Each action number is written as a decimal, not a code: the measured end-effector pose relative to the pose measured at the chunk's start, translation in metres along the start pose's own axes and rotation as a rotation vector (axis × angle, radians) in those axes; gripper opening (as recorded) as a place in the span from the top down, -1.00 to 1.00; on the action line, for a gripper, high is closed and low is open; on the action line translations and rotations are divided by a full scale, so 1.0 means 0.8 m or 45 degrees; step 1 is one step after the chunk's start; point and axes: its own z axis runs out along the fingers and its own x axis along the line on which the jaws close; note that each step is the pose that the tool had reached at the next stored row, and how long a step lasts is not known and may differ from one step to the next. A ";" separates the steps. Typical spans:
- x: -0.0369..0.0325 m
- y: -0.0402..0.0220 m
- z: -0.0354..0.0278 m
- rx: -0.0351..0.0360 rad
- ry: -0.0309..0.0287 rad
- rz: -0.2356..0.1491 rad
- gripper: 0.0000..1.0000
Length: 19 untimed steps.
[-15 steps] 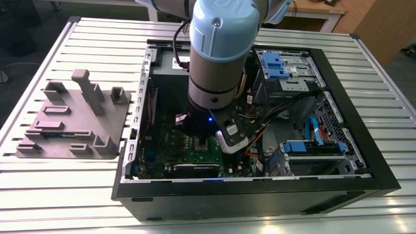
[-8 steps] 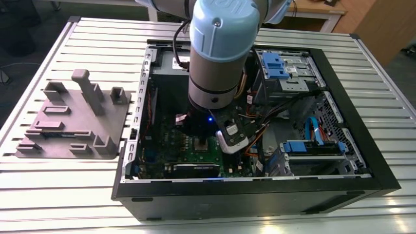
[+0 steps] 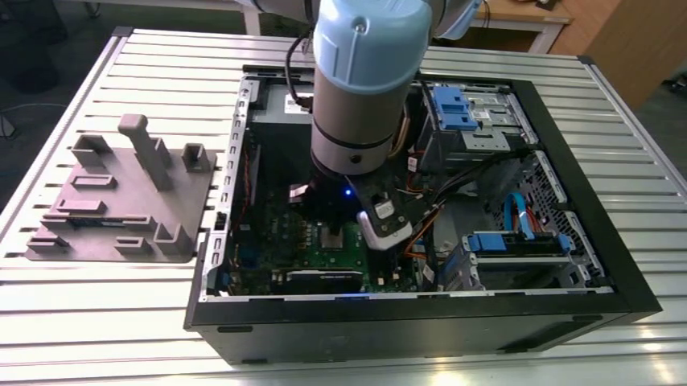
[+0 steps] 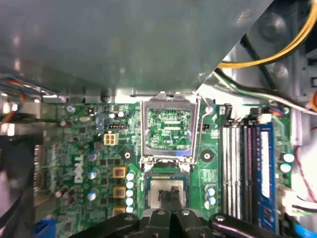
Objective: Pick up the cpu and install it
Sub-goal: 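Close the cpu cover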
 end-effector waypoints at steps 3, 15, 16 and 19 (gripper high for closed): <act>0.0004 0.0012 -0.0173 -0.0002 0.0000 0.000 0.80; 0.0011 0.0040 -0.0590 -0.0003 -0.0002 0.000 0.80; 0.0011 0.0040 -0.0590 -0.0001 -0.0003 0.000 0.80; 0.0011 0.0040 -0.0590 -0.0002 -0.0004 0.000 0.80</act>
